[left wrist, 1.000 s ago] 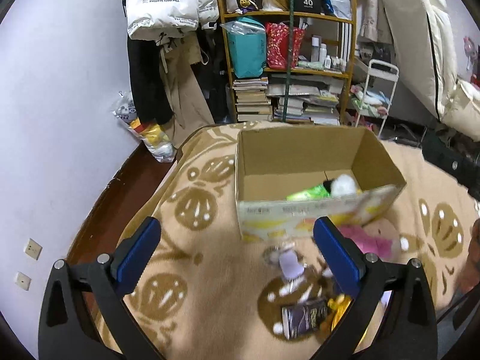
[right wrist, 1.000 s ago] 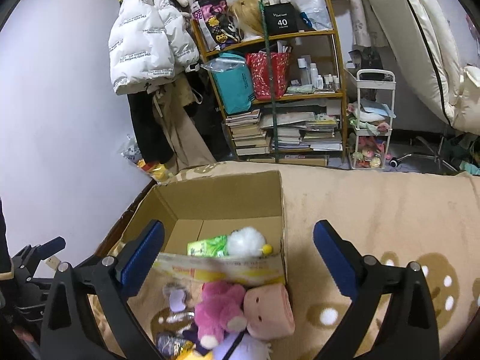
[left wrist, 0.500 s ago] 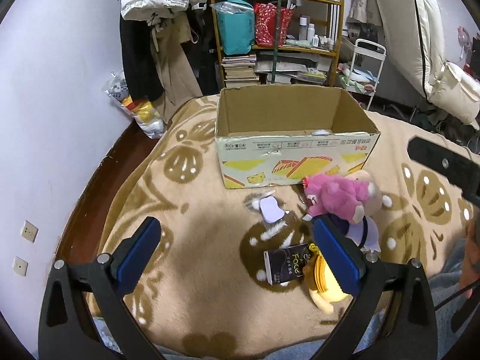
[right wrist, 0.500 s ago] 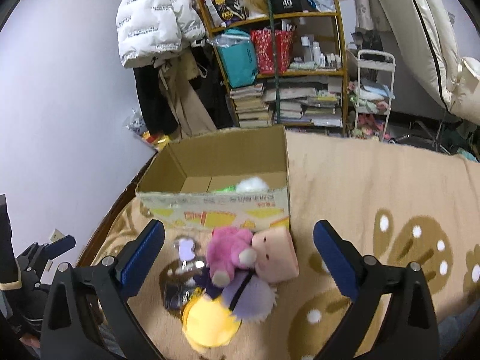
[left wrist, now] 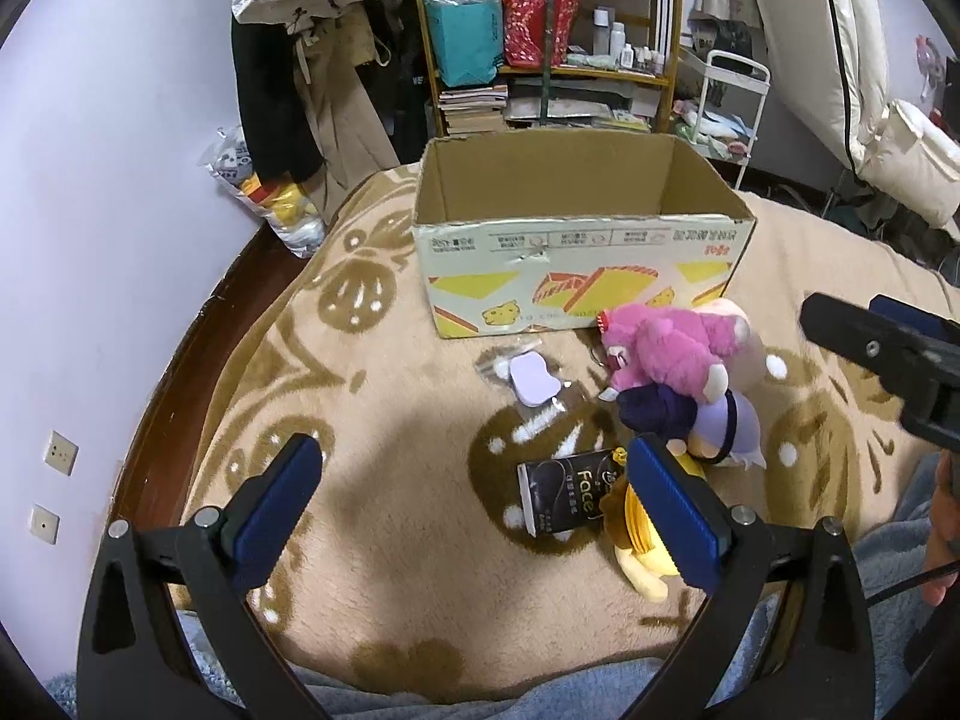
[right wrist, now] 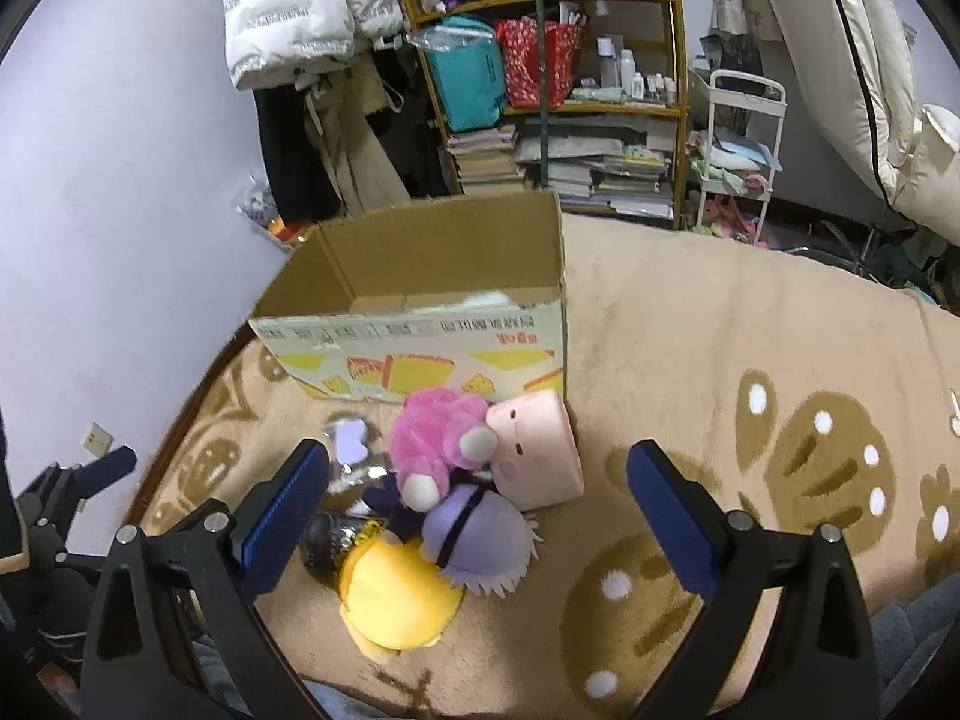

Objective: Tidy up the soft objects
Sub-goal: 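Withdraw both tools from the box back toward the remaining plush pile, then move the left tool to the yellow round plush while the right tool moves to the lavender doll, then close the left tool on the yellow plush while the right tool grasps the lavender white-haired doll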

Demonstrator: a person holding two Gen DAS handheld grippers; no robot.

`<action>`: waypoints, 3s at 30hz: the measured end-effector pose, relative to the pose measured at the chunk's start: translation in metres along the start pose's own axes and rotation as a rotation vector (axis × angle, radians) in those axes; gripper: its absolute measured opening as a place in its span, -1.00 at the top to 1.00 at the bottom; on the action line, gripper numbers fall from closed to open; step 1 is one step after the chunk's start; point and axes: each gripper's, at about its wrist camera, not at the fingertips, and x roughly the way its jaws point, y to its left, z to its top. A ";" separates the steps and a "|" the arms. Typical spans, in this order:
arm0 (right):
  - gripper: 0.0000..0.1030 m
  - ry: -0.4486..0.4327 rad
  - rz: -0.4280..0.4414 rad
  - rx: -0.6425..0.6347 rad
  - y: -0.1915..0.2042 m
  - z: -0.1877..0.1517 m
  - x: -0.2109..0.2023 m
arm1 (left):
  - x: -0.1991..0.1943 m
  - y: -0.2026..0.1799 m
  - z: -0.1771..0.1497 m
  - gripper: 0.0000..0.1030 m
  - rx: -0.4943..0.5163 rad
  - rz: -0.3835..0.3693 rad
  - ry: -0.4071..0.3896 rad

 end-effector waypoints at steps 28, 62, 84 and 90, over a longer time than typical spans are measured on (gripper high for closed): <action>-1.00 0.339 -0.034 0.035 -0.014 -0.022 0.077 | 0.061 -0.052 -0.018 -0.95 0.085 -0.058 0.148; -0.84 0.454 0.005 0.095 -0.018 -0.033 0.110 | 0.087 -0.078 -0.030 -0.13 0.108 -0.225 0.262; -0.26 0.472 0.051 0.074 0.000 -0.039 0.116 | 0.092 -0.079 -0.034 0.15 0.085 -0.309 0.302; -0.26 0.468 0.050 0.071 -0.006 -0.038 0.113 | 0.092 -0.075 -0.035 0.16 0.083 -0.306 0.298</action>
